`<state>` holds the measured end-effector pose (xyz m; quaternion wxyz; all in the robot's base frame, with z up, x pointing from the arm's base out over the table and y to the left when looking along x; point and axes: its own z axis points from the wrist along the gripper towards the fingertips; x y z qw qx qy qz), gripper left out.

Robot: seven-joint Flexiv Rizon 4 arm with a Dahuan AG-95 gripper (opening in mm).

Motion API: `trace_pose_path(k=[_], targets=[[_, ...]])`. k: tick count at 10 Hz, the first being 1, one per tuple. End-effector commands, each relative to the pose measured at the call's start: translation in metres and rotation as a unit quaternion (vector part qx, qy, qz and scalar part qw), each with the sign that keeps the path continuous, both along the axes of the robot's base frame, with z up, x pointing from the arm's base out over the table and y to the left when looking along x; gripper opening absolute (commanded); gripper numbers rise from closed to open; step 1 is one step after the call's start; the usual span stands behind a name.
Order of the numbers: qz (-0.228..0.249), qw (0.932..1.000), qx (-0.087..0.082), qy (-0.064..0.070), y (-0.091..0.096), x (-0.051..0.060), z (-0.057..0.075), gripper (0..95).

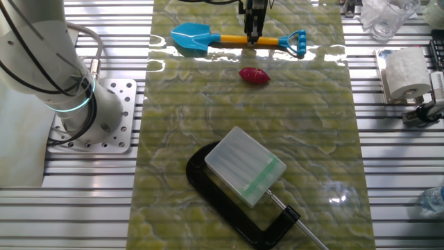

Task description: Use a shovel to scoop up an object

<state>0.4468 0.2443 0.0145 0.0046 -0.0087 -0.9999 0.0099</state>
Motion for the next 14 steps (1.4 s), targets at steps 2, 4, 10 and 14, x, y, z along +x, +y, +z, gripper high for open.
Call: trace_pose_path(k=[2, 4, 10, 14], targets=[[-0.002, 1.0000, 0.003, -0.004, -0.001, 0.000, -0.001, 19.0], [-0.001, 1.0000, 0.003, -0.006, -0.001, 0.000, -0.001, 19.0], [0.012, 0.9998, 0.002, -0.014, -0.001, 0.000, -0.001, 0.0], [0.047, 0.9985, 0.002, -0.029, 0.002, 0.000, 0.012, 0.0]])
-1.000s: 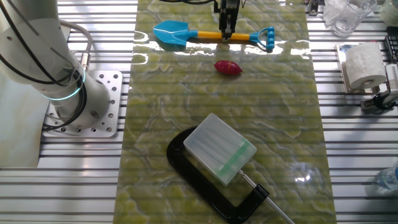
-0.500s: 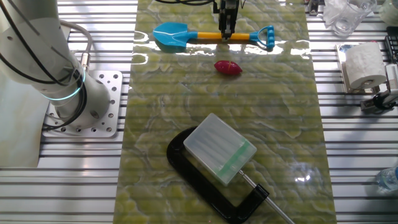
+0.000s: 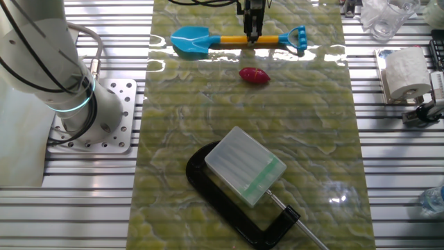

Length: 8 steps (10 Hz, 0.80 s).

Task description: Use a shovel to scoop up an object

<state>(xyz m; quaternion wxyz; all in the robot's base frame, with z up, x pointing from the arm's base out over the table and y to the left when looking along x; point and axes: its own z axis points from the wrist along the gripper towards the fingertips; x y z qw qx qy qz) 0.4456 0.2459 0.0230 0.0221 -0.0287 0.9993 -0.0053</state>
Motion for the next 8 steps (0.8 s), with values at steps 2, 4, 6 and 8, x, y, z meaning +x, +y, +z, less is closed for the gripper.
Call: trace_pose_path(k=[2, 4, 6, 8], targets=[[0.039, 0.9992, -0.004, -0.007, 0.004, 0.006, 0.017, 0.0], [0.070, 0.9975, -0.006, -0.010, 0.009, 0.013, 0.026, 0.0], [0.132, 0.9911, -0.009, -0.008, 0.019, 0.021, 0.037, 0.0], [0.182, 0.9831, -0.010, -0.012, 0.026, 0.029, 0.044, 0.0]])
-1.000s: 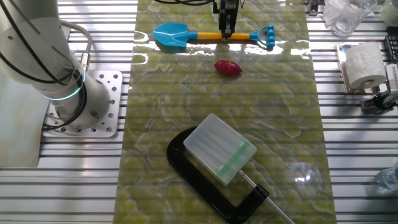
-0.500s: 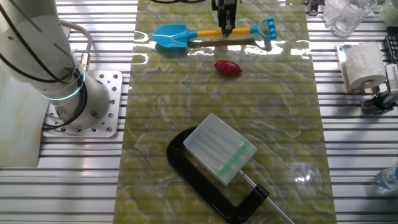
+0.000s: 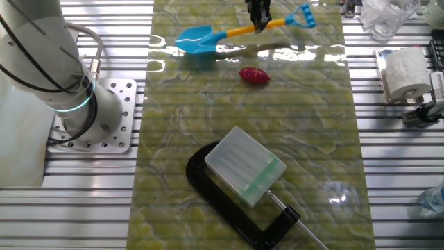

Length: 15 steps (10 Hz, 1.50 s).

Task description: Use a shovel to scoop up an object

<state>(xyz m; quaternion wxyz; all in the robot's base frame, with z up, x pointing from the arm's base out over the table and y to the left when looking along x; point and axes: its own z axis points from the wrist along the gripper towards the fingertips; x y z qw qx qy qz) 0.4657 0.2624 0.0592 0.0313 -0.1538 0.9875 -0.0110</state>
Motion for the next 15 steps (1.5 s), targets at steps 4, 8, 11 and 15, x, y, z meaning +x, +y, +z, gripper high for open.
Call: trace_pose_path(k=[4, 8, 11, 15], targets=[[0.140, 0.9899, 0.019, -0.004, 0.034, 0.028, 0.026, 0.0], [0.214, 0.9768, 0.002, 0.009, 0.056, 0.046, 0.044, 0.0], [0.272, 0.9622, -0.005, 0.002, 0.055, 0.047, 0.044, 0.0], [0.330, 0.9440, -0.002, 0.010, 0.055, 0.047, 0.042, 0.0]])
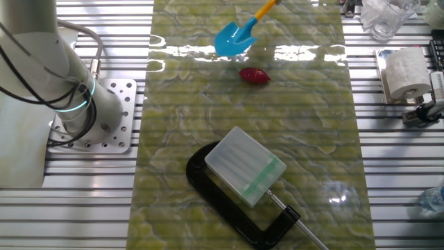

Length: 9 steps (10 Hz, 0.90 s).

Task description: Use a shovel to scoop up an object

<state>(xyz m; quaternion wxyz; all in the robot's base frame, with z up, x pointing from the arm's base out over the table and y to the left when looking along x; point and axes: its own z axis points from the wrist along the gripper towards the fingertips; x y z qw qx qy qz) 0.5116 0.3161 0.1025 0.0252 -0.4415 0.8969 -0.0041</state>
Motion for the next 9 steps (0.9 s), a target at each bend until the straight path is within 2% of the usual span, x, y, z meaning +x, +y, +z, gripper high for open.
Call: trace_pose_path(k=[1, 2, 5, 7, 8, 9], targets=[[0.049, 0.9988, 0.006, 0.003, 0.0010, 0.0014, -0.0008, 0.0], [0.066, 0.9977, 0.014, 0.000, 0.0013, 0.0011, -0.0002, 0.0], [0.063, 0.9978, 0.019, -0.003, 0.0026, -0.0007, 0.0026, 0.0], [0.052, 0.9986, 0.002, 0.006, 0.0048, -0.0015, 0.0025, 0.0], [0.037, 0.9992, -0.001, 0.016, 0.0048, -0.0015, 0.0025, 0.0], [0.035, 0.9992, -0.004, 0.021, 0.0048, -0.0015, 0.0025, 0.0]])
